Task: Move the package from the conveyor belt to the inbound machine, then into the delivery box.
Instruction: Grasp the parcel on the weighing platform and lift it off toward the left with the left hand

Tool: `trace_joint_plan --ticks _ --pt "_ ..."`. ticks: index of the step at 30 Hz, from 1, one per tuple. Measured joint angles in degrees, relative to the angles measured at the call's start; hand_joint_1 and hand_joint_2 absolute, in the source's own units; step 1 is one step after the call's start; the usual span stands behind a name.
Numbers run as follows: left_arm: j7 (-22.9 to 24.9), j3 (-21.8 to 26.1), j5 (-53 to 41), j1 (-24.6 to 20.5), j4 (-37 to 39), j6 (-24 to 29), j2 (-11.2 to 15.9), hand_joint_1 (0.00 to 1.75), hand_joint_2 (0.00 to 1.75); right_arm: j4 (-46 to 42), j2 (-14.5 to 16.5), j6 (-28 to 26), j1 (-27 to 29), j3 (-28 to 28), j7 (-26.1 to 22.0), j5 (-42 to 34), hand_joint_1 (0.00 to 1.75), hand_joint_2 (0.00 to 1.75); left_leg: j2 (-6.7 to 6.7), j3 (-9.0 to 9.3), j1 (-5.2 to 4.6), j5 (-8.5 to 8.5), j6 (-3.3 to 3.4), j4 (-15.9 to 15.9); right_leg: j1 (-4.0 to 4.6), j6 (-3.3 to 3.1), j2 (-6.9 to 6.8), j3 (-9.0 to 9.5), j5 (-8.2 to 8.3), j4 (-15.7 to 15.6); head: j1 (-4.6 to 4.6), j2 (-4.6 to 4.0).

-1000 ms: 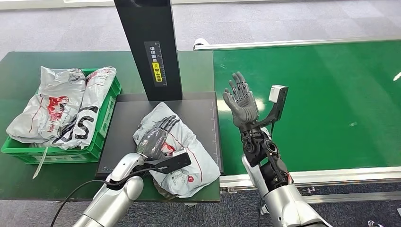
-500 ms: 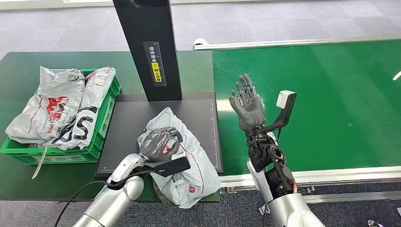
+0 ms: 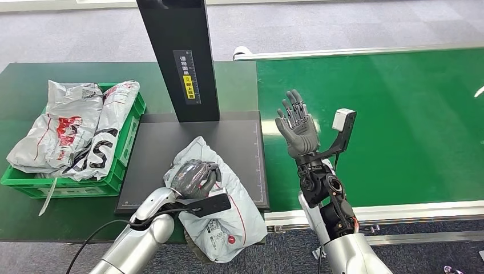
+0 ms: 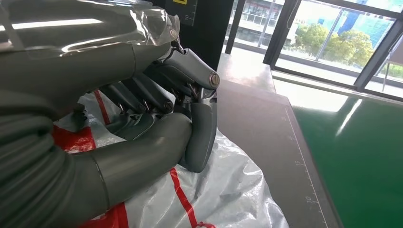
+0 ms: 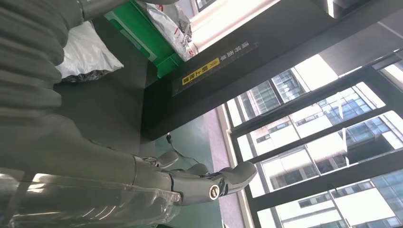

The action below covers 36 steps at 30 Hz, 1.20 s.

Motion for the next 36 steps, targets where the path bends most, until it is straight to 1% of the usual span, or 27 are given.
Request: trace_joint_plan --ticks 6,9,11,13,17,22,24,26,27,29,30,31,32,36 --pt "0.33 -0.01 -0.04 0.06 0.0 -0.14 0.0 1.75 1.75 0.0 -0.02 0.26 0.06 0.01 0.21 0.13 0.0 1.75 0.0 0.0 0.0 0.0 0.0 0.0 0.0 0.0 0.0 0.0 0.0 0.0 0.02 0.0" --pt "0.5 -0.01 -0.14 0.11 -0.02 0.77 -0.01 1.75 1.75 0.0 -0.02 0.34 0.22 0.01 0.43 0.31 0.0 1.75 0.0 0.0 0.0 0.0 0.0 0.0 0.0 0.0 0.0 0.01 0.0 0.0 0.02 0.0" --pt "-0.55 0.01 0.84 0.34 -0.35 2.51 -0.03 1.75 1.75 0.0 -0.02 0.34 0.4 0.01 0.44 0.35 0.0 1.75 0.0 0.0 0.0 0.0 0.0 0.0 0.0 0.0 0.0 0.0 0.0 0.0 0.01 0.0" --pt "-3.0 0.15 3.48 0.92 -1.58 4.84 -0.08 1.75 1.75 -0.03 -0.02 0.33 0.6 0.01 0.44 0.34 0.0 1.75 0.0 0.0 0.0 0.0 0.0 0.0 0.0 0.0 0.0 0.0 0.0 0.0 0.01 -0.01" --pt "-6.52 1.25 8.68 2.2 -5.98 11.61 -0.21 1.75 1.75 -0.39 -0.05 0.2 0.95 0.01 0.48 0.05 0.0 1.75 0.0 -0.02 0.0 0.0 0.0 0.0 0.0 0.0 0.0 -0.02 0.0 0.0 0.01 0.0" --pt "-10.18 4.48 13.05 3.2 -11.29 24.76 -1.12 1.75 1.75 -0.45 -0.15 0.21 1.0 0.03 0.21 -0.79 0.0 1.75 0.0 -0.03 0.0 0.0 0.0 0.0 0.0 0.0 0.0 -0.01 0.0 0.0 0.01 0.0" --pt "-12.41 6.05 15.95 3.64 -13.36 29.75 -1.59 1.75 1.75 -0.35 -0.15 0.28 0.98 0.13 -0.14 -1.24 0.0 1.75 0.0 -0.03 0.0 0.0 0.0 0.0 0.0 0.0 0.0 0.0 0.0 0.0 0.01 0.0" --pt "-15.09 7.56 20.03 4.15 -15.52 33.59 -1.97 1.75 1.75 -0.1 -0.15 0.32 0.91 0.32 -0.65 -1.7 0.0 1.75 -0.01 -0.03 0.0 0.0 0.0 0.0 0.0 0.0 0.0 0.0 0.0 0.0 0.02 0.0" --pt "-16.33 8.24 22.2 4.4 -16.52 34.81 -2.11 1.67 1.75 0.09 -0.15 0.32 0.84 0.42 -0.92 -1.92 0.0 1.75 -0.01 -0.03 0.0 0.0 0.0 0.0 0.0 0.0 0.0 0.0 0.0 0.0 0.02 0.0" --pt "-17.7 9.12 25.75 4.73 -17.91 35.36 -2.25 0.8 1.75 0.46 -0.15 0.31 0.69 0.51 -1.45 -2.25 0.0 1.75 -0.02 -0.03 0.0 0.0 0.0 0.0 0.0 0.0 -0.01 0.0 0.0 0.0 0.02 -0.01" --pt "-17.75 9.31 27.45 4.83 -18.34 34.29 -2.25 0.36 1.75 0.63 -0.15 0.31 0.64 0.55 -1.68 -2.37 0.0 1.75 -0.02 -0.04 0.0 0.0 0.0 0.0 0.0 0.0 -0.01 0.0 0.0 0.0 0.02 -0.01" --pt "-17.48 9.37 29.59 4.94 -18.67 32.07 -2.2 0.0 1.75 0.77 -0.16 0.3 0.62 0.58 -1.88 -2.47 0.0 1.75 -0.02 -0.04 0.0 0.0 0.0 0.0 0.0 0.0 -0.01 0.0 0.0 0.0 0.02 -0.01" --pt "-17.18 9.37 32.28 5.08 -18.98 28.96 -2.13 0.0 1.75 0.87 -0.17 0.32 0.62 0.61 -2.01 -2.54 0.0 1.75 -0.02 -0.04 0.0 0.0 0.0 0.0 0.0 0.0 -0.01 0.0 0.0 0.0 0.02 -0.01" --pt "-16.7 9.37 46.27 6.12 -20.74 12.15 -1.63 0.0 1.75 1.31 -0.26 0.85 0.44 0.81 -2.01 -2.57 0.0 1.75 0.0 -0.05 0.0 0.0 0.0 0.0 0.0 0.0 0.0 -0.01 0.0 0.01 0.02 0.0"
